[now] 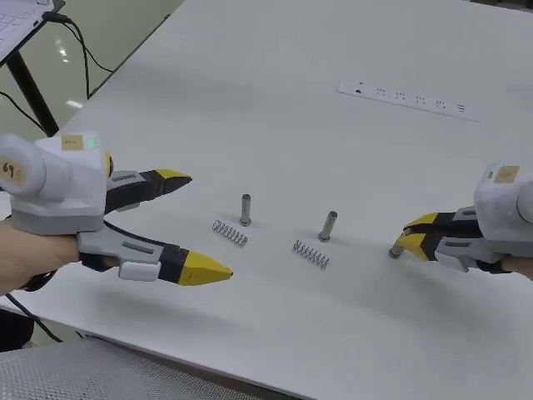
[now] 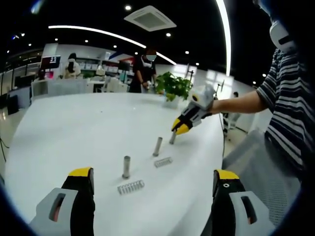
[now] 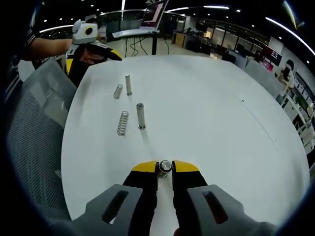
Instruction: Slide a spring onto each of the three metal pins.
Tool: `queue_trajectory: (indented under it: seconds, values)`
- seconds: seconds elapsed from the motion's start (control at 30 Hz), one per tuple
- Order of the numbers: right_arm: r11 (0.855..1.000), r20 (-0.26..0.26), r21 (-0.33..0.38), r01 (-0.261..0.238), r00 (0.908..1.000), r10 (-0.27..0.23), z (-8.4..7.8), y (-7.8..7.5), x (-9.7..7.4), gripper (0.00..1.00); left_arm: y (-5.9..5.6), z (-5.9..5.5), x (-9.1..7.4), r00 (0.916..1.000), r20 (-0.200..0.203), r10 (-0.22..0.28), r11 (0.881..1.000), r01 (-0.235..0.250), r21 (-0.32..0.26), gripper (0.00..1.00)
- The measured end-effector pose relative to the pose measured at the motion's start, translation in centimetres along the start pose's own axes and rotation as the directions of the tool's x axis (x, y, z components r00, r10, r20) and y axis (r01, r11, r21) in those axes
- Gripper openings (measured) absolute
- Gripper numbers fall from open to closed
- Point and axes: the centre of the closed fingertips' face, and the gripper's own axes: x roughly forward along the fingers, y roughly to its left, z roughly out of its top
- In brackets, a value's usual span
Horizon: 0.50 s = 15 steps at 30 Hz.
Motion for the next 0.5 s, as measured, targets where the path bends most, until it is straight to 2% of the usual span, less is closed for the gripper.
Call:
queue_trajectory:
  seconds: [0.33,0.43,0.5]
  values:
    - [1.000,0.018,0.005,0.007,0.9998,-0.007,0.3,0.0,-0.4,0.09,0.0,0.2,-0.1,1.0000,0.002,0.002,1.000,-0.002,0.001,0.98]
    - [1.000,0.039,0.015,0.019,0.9990,-0.020,0.7,-0.2,-0.8,0.10,0.1,0.3,-0.1,1.0000,0.004,0.003,1.000,-0.003,0.001,0.98]
    - [0.997,0.093,0.083,0.010,0.9955,-0.017,1.3,-0.2,-1.1,0.10,0.0,0.3,-0.1,1.0000,0.003,0.003,1.000,-0.003,0.001,0.98]
